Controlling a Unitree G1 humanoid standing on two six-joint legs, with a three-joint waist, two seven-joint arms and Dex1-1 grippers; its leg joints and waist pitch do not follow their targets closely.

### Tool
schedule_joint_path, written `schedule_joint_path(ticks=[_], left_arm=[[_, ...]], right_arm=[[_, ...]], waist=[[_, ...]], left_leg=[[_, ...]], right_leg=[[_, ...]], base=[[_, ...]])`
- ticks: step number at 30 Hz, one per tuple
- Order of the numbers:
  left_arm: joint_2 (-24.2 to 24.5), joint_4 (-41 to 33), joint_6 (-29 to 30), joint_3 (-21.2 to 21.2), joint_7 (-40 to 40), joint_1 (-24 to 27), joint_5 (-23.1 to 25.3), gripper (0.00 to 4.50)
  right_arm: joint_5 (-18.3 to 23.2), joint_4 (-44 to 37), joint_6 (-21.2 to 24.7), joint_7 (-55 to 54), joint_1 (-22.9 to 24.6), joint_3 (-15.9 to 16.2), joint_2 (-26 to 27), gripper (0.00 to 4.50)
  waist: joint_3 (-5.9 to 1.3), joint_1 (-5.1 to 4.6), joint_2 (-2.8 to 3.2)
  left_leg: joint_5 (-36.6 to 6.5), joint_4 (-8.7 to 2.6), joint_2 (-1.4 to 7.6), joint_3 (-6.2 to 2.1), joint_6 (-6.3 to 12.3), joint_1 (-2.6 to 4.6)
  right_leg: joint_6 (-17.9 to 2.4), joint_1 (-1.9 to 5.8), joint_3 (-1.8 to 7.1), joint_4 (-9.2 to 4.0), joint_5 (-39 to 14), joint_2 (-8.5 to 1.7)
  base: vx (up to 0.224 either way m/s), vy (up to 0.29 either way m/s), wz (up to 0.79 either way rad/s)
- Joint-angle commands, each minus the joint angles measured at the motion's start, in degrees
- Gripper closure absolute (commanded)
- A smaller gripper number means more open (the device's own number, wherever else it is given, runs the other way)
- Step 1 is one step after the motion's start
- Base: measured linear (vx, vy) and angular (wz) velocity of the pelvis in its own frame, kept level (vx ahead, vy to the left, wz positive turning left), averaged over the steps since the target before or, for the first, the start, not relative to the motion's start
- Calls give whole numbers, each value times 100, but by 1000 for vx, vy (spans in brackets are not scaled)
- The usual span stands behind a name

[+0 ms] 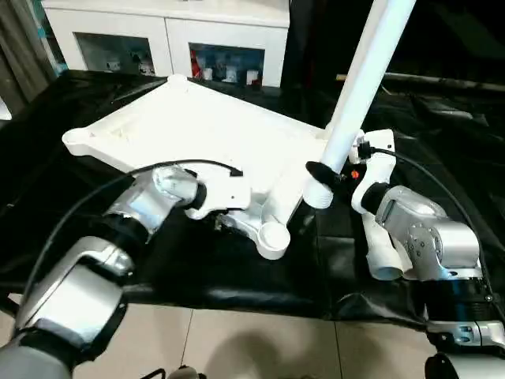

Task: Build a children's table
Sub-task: Pick table leg, then rotate table base

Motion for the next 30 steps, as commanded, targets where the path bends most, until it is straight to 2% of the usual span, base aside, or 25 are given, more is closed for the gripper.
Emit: schedule_joint_path(ticks=[1, 2, 3, 6, 8, 20, 21, 26, 29, 30], left_arm=[[-43, 266, -139, -125, 156, -113, 208, 56], [-85, 421, -210, -131, 221, -138, 243, 84], [-90, 440, -222, -131, 228, -143, 246, 84], [-157, 771, -289, -123, 80, -221, 276, 97], [-167, 890, -285, -108, -54, -249, 294, 124], [-239, 1235, -357, 35, -488, -451, 240, 206], [-237, 1227, -352, 44, -523, -459, 237, 221], [-211, 1219, -370, 60, -592, -502, 276, 263], [-211, 1215, -345, 72, -685, -507, 267, 280], [-214, 1205, -333, 83, -717, -500, 256, 289]], right_arm=[[8, -209, -44, -20, 41, -69, -35, 261], [7, -246, -34, -26, 71, -72, -39, 261], [7, -249, -33, -26, 73, -71, -39, 261], [5, -301, -18, -29, 129, -64, -46, 261], [2, -323, -14, -19, 155, -54, -57, 261], [-55, -371, -11, 28, 203, 46, -84, 261], [-60, -369, -17, 34, 205, 55, -83, 261], [-105, -355, -56, 71, 208, 104, -94, 261], [-122, -340, -72, 91, 205, 124, -95, 261], [-127, -335, -76, 96, 205, 132, -94, 261]], waist=[[-487, 15, 74], [-483, 12, 93], [-493, 16, 85], [-485, 12, 114], [-482, 17, 100], [-485, 22, 102], [-484, 16, 59], [-489, 22, 84], [-487, 24, 74], [-485, 22, 44]], left_leg=[[-1274, -376, 70, -58, -210, 134], [-1288, -378, 68, -60, -207, 134], [-1279, -375, 68, -63, -200, 135], [-1328, -377, 66, -61, -199, 141], [-1353, -379, 69, -65, -197, 146], [-1318, -379, 76, -67, -140, 136], [-1292, -380, 77, -62, -120, 132], [-1208, -377, 86, -61, -79, 132], [-1203, -374, 81, -57, -62, 128], [-1188, -376, 81, -53, -50, 126]], right_leg=[[-1188, 341, 197, -368, -909, -304], [-1176, 340, 195, -372, -921, -300], [-1179, 350, 194, -364, -899, -303], [-1227, 336, 193, -389, -944, -305], [-1243, 340, 192, -385, -955, -310], [-1301, 350, 193, -380, -959, -329], [-1315, 351, 191, -381, -922, -324], [-1357, 351, 194, -359, -807, -329], [-1360, 359, 195, -363, -810, -335], [-1353, 360, 196, -368, -826, -334]], base=[[0, 0, 0], [0, 0, 0], [0, 0, 0], [0, 0, 0], [0, 0, 0], [0, 0, 0], [0, 0, 0], [0, 0, 0], [0, 0, 0], [0, 0, 0]])
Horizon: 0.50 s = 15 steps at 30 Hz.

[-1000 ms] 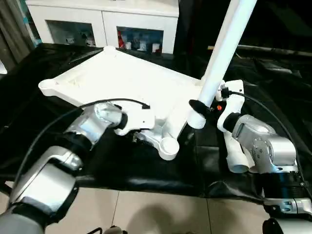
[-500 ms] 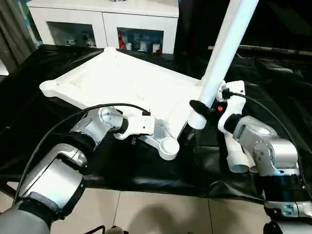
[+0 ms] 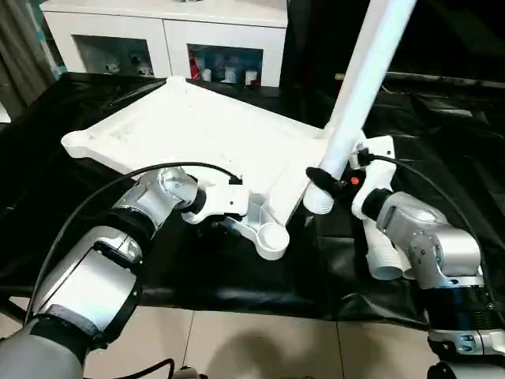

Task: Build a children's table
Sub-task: Rotate table base

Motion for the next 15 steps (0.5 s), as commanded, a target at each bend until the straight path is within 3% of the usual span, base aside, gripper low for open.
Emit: schedule_joint_path(ticks=[1, 8, 10, 15], left_arm=[[6, -3, 41, 22, -246, -62, 19, 298], [17, -51, 448, 130, -358, 0, -57, 341], [31, -81, 794, 250, -352, 67, -150, 355], [60, -158, 1507, 593, 314, 293, -270, 375]], right_arm=[[-61, -121, -80, 46, -15, 19, -62, 261], [-73, -90, -99, 48, -20, 68, -43, 261], [-80, -83, -101, 34, -12, 71, -15, 261], [-88, -102, -90, -13, 41, 91, 76, 261]], waist=[[-478, 32, 16], [-465, 26, 17], [-460, 21, 20], [-427, -26, 3]], left_leg=[[-1174, -377, 84, -59, -53, 128], [-1192, -381, 87, -53, -47, 131], [-1242, -383, 85, -51, -69, 134], [-1418, -402, 62, -69, -111, 110]], right_leg=[[-1351, 359, 194, -348, -833, -337], [-1353, 348, 201, -360, -921, -342], [-1348, 347, 202, -361, -1004, -347], [-1180, 361, 185, -415, -1535, -343]], base=[[0, 0, 0], [0, 0, 0], [0, 0, 0], [0, 0, 0]])
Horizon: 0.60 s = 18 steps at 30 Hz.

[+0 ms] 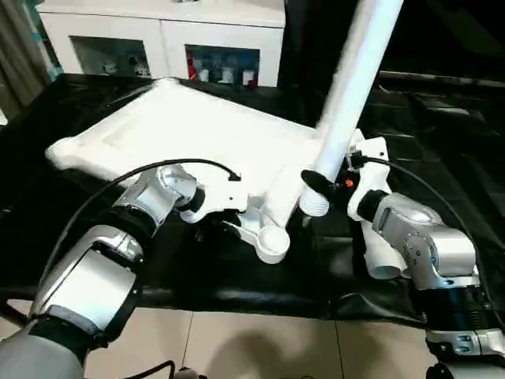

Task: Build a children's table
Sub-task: Rotate table base

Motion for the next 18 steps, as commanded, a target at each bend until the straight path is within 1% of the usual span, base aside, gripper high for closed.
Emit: schedule_joint_path(ticks=[1, 2, 3, 4, 5, 6, 7, 8, 9, 10, 11, 12, 13, 14, 15, 16, 17, 18], left_arm=[[76, 142, 426, 242, 523, 162, -113, 377], [77, 97, 720, 377, 830, 278, -175, 378], [80, 74, 819, 422, 960, 334, -190, 382], [81, 49, 882, 463, 1094, 390, -203, 385], [85, -20, 943, 497, 1175, 455, -213, 387], [85, -20, 943, 497, 1175, 455, -213, 389], [90, -116, 1022, 521, 1214, 510, -215, 394], [90, -262, 1077, 564, 1223, 611, -251, 400], [82, -476, 1087, 628, 1207, 751, -290, 405], [72, -670, 1032, 682, 1228, 888, -334, 410], [69, -760, 992, 702, 1237, 949, -354, 416], [48, -1055, 823, 760, 1192, 1145, -482, 423], [48, -1061, 819, 761, 1189, 1150, -486, 423], [11, -1267, 630, 816, 1020, 1299, -665, 435], [-4, -1348, 573, 837, 946, 1354, -734, 435], [-4, -1348, 573, 837, 946, 1354, -734, 447], [-2, -1413, 443, 839, 920, 1410, -762, 447], [4, -1501, 463, 860, 916, 1471, -793, 449]], right_arm=[[-51, -103, -85, -45, 33, -9, -5, 261], [-39, -104, -84, -74, 46, 17, 37, 261], [-33, -102, -82, -88, 51, 25, 61, 261], [-29, -96, -82, -101, 57, 33, 88, 261], [-29, -89, -90, -116, 64, 40, 117, 261], [-29, -89, -90, -116, 64, 40, 117, 261], [-33, -82, -95, -124, 65, 41, 136, 261], [-39, -56, -116, -138, 74, 47, 176, 261], [-69, -12, -186, -160, 85, 54, 224, 261], [-94, 26, -257, -175, 96, 62, 264, 261], [-104, 40, -284, -180, 101, 65, 279, 261], [-136, 85, -370, -178, 103, 85, 301, 261], [-137, 86, -372, -178, 103, 86, 301, 261], [-175, 130, -459, -139, 92, 130, 291, 261], [-192, 144, -492, -115, 87, 152, 282, 261], [-192, 144, -492, -115, 87, 152, 282, 261], [-222, 148, -510, -85, 83, 193, 260, 261], [-254, 145, -530, -43, 86, 243, 236, 261]], waist=[[-424, 33, -1], [-427, 23, -29], [-418, -1, -56], [-411, -11, -69], [-406, -33, -48], [-412, -45, -47], [-404, -67, -59], [-406, -78, -64], [-408, -86, -74], [-413, -84, -68], [-404, -90, -66], [-424, -79, -59], [-418, -85, -54], [-420, -74, -54], [-421, -70, -44], [-426, -62, -36], [-429, -56, -35], [-428, -55, -46]], left_leg=[[-1447, -401, 58, -83, -123, 56], [-1472, -405, 52, -88, -133, 56], [-1468, -415, 51, -96, -135, 37], [-1492, -418, 44, -98, -131, 38], [-1555, -416, 38, -102, -123, 55], [-1550, -412, 37, -103, -120, 54], [-1550, -428, 36, -113, -106, 37], [-1553, -426, 49, -117, -94, 50], [-1557, -413, 40, -100, -64, 70], [-1544, -410, 58, -105, -64, 73], [-1567, -418, 66, -104, -53, 75], [-1568, -403, 75, -87, -41, 120], [-1563, -411, 81, -90, -47, 109], [-1549, -420, 81, -82, -39, 105], [-1553, -419, 74, -72, -39, 106], [-1553, -423, 84, -78, -54, 108], [-1557, -425, 79, -69, -59, 113], [-1565, -428, 84, -72, -68, 105]], right_leg=[[-1141, 357, 176, -429, -1640, -346], [-1049, 362, 172, -453, -1830, -344], [-1016, 369, 166, -453, -1924, -344], [-970, 358, 158, -470, -2047, -338], [-889, 340, 153, -507, -2289, -338], [-867, 342, 154, -507, -2322, -337], [-789, 341, 144, -531, -2458, -332], [-782, 325, 143, -525, -2493, -340], [-780, 295, 151, -555, -2531, -334], [-821, 295, 159, -539, -2472, -354], [-837, 275, 157, -542, -2488, -348], [-889, 243, 176, -542, -2332, -339], [-934, 247, 180, -522, -2211, -331], [-973, 250, 177, -511, -2061, -315], [-998, 241, 181, -501, -1953, -305], [-1020, 251, 181, -485, -1888, -315], [-1037, 244, 184, -481, -1796, -300], [-1043, 259, 188, -471, -1729, -309]], base=[[0, 0, 0], [0, 0, 0], [0, 0, 0], [0, 0, 0], [0, 0, 0], [0, 0, 0], [0, 0, 0], [0, 0, 0], [0, 0, 0], [0, 0, 0], [0, 0, 0], [0, 0, 0], [0, 0, 0], [0, 0, 0], [0, 0, 0], [0, 0, 0], [0, 0, 0], [0, 0, 0]])
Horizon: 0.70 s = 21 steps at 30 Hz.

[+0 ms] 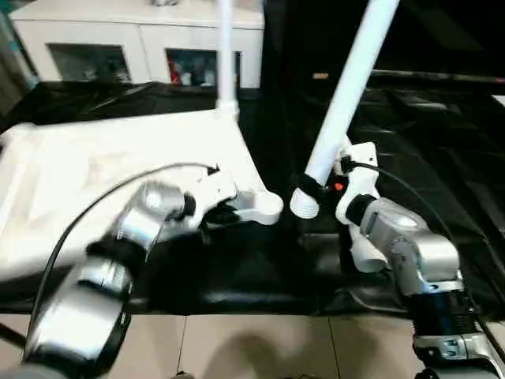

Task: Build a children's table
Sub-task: Rotate table base, then insert table leg to table base

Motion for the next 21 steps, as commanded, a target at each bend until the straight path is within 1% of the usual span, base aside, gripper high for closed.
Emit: schedule_joint_path(ticks=[1, 2, 5, 7, 8, 9, 11, 13, 15, 16, 17, 18, 19, 20, 21], left_arm=[[14, -97, -81, -40, -65, 218, -2, 450], [30, -182, -93, -28, -73, 276, 0, 450], [105, -390, 3, -27, -177, 432, -33, 450], [121, -513, 46, 72, -161, 503, -158, 450], [160, -554, -3, 64, -243, 527, -190, 450], [175, -578, -15, 77, -237, 539, -204, 450], [215, -663, -53, 79, -316, 582, -238, 450], [269, -790, -67, 53, -468, 652, -263, 450], [290, -846, -42, 42, -518, 681, -267, 450], [320, -941, -8, 19, -595, 726, -276, 450], [340, -1007, 20, 5, -650, 754, -293, 450], [340, -1007, 20, 5, -650, 754, -293, 450], [343, -1064, 50, 20, -692, 773, -338, 450], [337, -1091, 69, 40, -725, 781, -377, 450], [333, -1101, 77, 51, -740, 784, -394, 450]], right_arm=[[-73, 4, -112, 122, 7, 84, -78, 261], [-91, 4, -131, 165, 11, 113, -83, 261], [-132, -15, -275, 372, 40, 230, -102, 261], [-183, 64, -567, 560, 13, 349, -108, 261], [-194, 131, -634, 629, -31, 392, -96, 261], [-175, 199, -672, 665, -76, 390, -61, 261], [-133, 412, -728, 685, -199, 353, 39, 261], [-159, 663, -811, 768, -330, 396, 95, 261], [-174, 760, -840, 830, -380, 435, 104, 261], [-211, 963, -879, 969, -481, 510, 134, 261], [-238, 1134, -934, 1085, -559, 564, 154, 261], [-238, 1134, -934, 1085, -559, 564, 154, 261], [-288, 1342, -1021, 1162, -652, 610, 175, 261], [-323, 1496, -1098, 1191, -721, 622, 196, 261], [-337, 1567, -1131, 1198, -753, 622, 208, 261]], waist=[[-421, 31, -15], [-422, 29, -24], [-424, 30, -24], [-422, 22, -25], [-421, 23, -27], [-415, 9, -34], [-410, 9, -23], [-409, -5, -41], [-400, -17, -20], [-396, -17, -49], [-405, -3, -77], [-399, -9, -58], [-396, -11, -101], [-407, -4, -73], [-404, -5, -75]], left_leg=[[-1565, -407, 85, -51, -65, 70], [-1559, -409, 84, -50, -60, 70], [-1485, -412, 86, -53, -55, 50], [-1452, -409, 84, -46, -59, 47], [-1454, -410, 85, -48, -51, 47], [-1489, -413, 83, -43, -39, 55], [-1530, -413, 83, -41, -43, 65], [-1555, -424, 89, -51, -59, 55], [-1635, -424, 100, -47, -78, 83], [-1638, -426, 97, -40, -69, 82], [-1592, -420, 104, -50, -55, 71], [-1553, -423, 103, -45, -53, 67], [-1545, -428, 104, -39, -42, 63], [-1520, -419, 113, -44, -53, 72], [-1478, -422, 106, -39, -47, 61]], right_leg=[[-1048, 269, 203, -449, -1722, -307], [-1023, 276, 207, -449, -1739, -310], [-971, 292, 210, -442, -1771, -322], [-950, 285, 213, -445, -1761, -320], [-945, 283, 212, -448, -1793, -327], [-946, 271, 212, -459, -1855, -316], [-942, 261, 215, -469, -1938, -310], [-953, 262, 210, -465, -2011, -323], [-970, 237, 218, -474, -2064, -317], [-955, 237, 218, -480, -2078, -310], [-960, 248, 219, -449, -2090, -339], [-960, 238, 221, -457, -2065, -331], [-945, 244, 218, -463, -2068, -323], [-983, 237, 224, -442, -2035, -352], [-985, 248, 224, -444, -1970, -334]], base=[[0, 0, 0], [0, 0, 0], [0, 0, 0], [0, 0, 0], [0, 0, 0], [0, 0, 0], [0, 0, 0], [0, 0, 0], [0, 0, 0], [0, 0, 0], [0, 0, 0], [0, 0, 0], [0, 0, 0], [0, 0, 0], [0, 0, 0]])
